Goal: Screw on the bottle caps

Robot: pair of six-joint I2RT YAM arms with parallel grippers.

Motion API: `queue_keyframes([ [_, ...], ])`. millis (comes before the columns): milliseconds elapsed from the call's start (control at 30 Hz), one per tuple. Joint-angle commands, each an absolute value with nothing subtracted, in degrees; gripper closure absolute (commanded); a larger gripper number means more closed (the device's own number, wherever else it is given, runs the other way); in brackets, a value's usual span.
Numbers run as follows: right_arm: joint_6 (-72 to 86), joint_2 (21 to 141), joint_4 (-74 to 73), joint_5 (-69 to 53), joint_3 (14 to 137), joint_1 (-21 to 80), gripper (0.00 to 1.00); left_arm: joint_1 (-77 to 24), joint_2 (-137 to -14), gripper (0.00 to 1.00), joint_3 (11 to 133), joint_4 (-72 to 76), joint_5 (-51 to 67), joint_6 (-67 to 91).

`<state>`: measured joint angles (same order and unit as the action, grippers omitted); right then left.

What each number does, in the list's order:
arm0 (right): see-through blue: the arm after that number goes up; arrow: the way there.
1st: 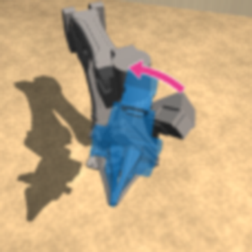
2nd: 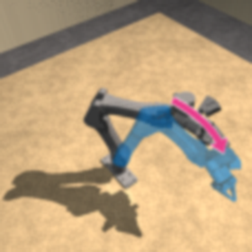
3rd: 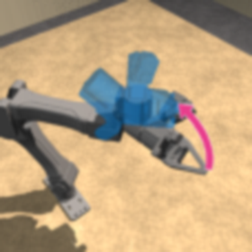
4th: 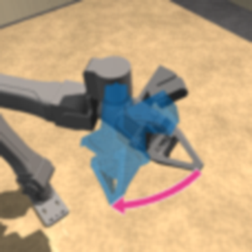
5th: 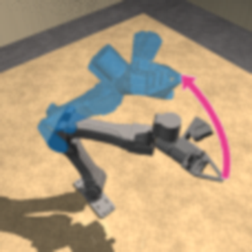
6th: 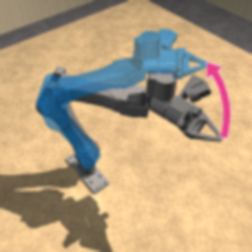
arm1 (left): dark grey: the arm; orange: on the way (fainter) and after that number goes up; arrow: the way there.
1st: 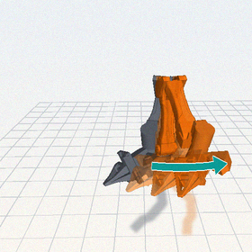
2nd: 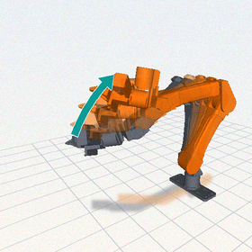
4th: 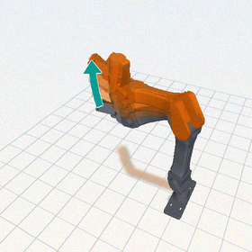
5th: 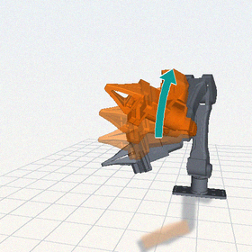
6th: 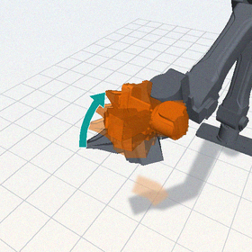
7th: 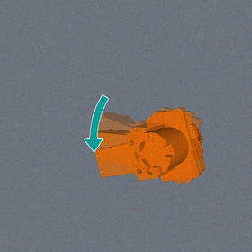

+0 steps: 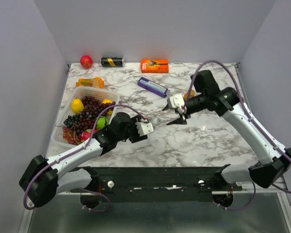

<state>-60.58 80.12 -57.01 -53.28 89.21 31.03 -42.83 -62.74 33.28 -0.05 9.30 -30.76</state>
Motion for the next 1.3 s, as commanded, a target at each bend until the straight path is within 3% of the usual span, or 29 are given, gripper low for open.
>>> queue_keyframes([
  [0,-83.7,74.7,-53.0,-45.9,78.9,35.8,0.33,-42.6,-62.4,1.0,35.5,-3.7,19.6,-31.1],
  [300,-88.4,76.9,-55.3,-44.6,80.4,40.7,0.35,-42.6,-63.0,1.0,36.6,-4.4,20.3,-34.9],
  [567,-87.8,77.9,-56.2,-47.5,82.9,41.8,0.43,-42.6,-63.1,1.0,36.8,-4.8,20.1,-34.6],
  [1267,-90.4,78.3,-62.0,-47.4,84.7,43.3,0.54,-42.5,-64.6,1.0,37.3,-4.6,20.7,-34.4],
])
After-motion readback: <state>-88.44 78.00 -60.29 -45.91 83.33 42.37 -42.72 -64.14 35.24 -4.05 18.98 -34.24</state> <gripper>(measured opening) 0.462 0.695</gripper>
